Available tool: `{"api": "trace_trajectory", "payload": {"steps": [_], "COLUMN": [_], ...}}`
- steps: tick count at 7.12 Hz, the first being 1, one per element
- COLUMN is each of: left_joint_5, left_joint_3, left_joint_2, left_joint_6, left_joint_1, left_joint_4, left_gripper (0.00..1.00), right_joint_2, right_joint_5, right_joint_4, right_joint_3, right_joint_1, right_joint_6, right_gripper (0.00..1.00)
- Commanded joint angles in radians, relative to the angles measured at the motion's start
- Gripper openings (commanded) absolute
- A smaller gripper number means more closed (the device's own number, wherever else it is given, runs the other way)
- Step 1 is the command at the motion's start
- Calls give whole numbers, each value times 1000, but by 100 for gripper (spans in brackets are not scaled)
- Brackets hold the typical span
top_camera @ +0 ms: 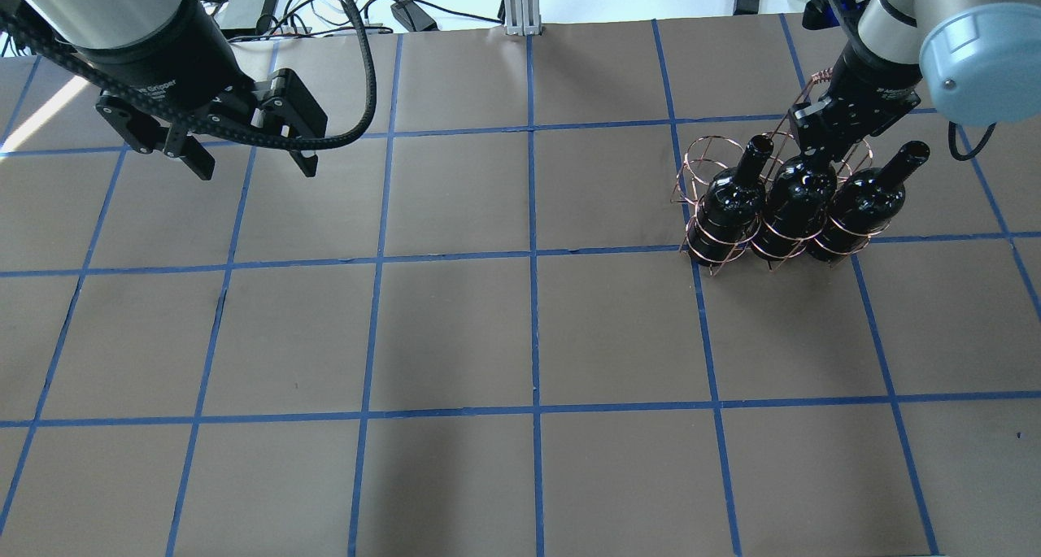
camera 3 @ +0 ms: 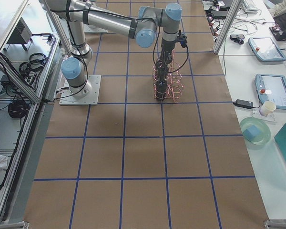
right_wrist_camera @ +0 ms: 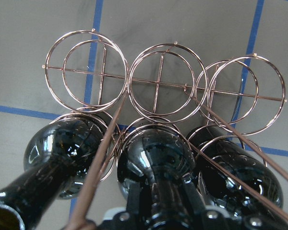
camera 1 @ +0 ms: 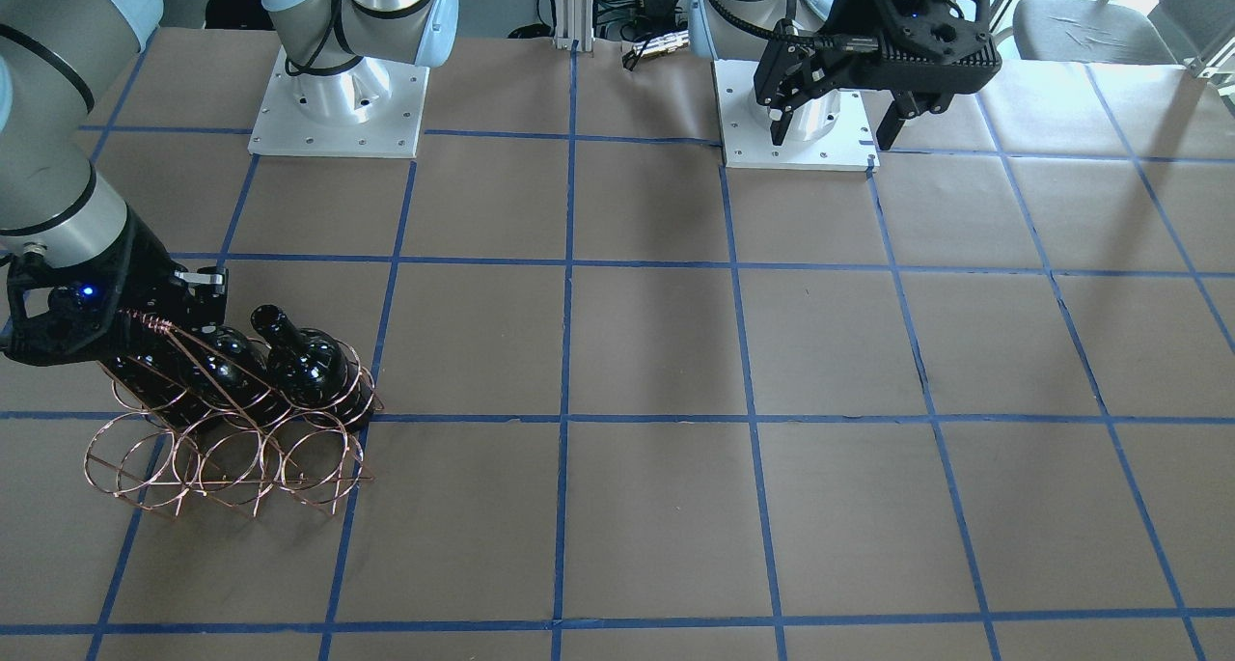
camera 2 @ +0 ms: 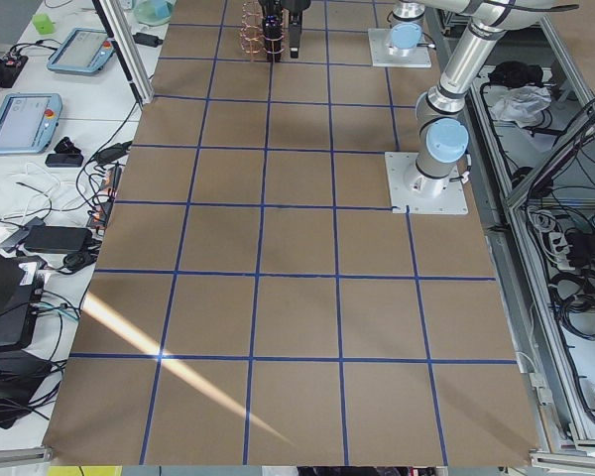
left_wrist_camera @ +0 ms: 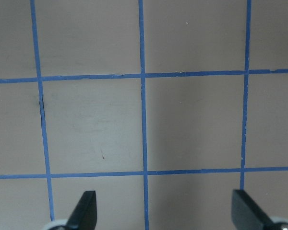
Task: Place wine into wine basket
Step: 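Lower the bottle into the empty rack slot beside the other bottles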
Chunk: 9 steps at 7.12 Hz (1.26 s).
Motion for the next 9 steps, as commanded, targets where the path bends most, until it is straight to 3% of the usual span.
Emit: {"api": "trace_trajectory", "payload": {"steps": [1, 2, 5, 6, 7, 9], "left_joint_5": [-1, 1, 1, 1, 1, 1], "left_joint_3": [0, -1, 0, 0, -1, -1], "left_joint_2": [1, 1, 1, 1, 1, 1], "left_joint_6": [0, 0, 0, 0, 0, 0], "left_joint_1": [0, 0, 0, 0, 0, 0], "left_joint_4": [0, 0, 0, 0, 0, 0], "left_gripper": [100, 100, 100, 100, 100, 100], "right_joint_2": [5, 5, 19, 18, 7, -56], "right_joint_5": [-3, -4, -6, -6, -18, -17], "right_joint_4": [-2, -2, 3, 0, -5, 53], "right_joint_3": [3, 3, 3, 3, -5, -40], "right_joint_1": [0, 0, 0, 0, 3, 12], "right_joint_6": [-1, -1, 7, 10, 31, 31], "right_gripper": [0, 0, 16, 69, 100, 100]}}
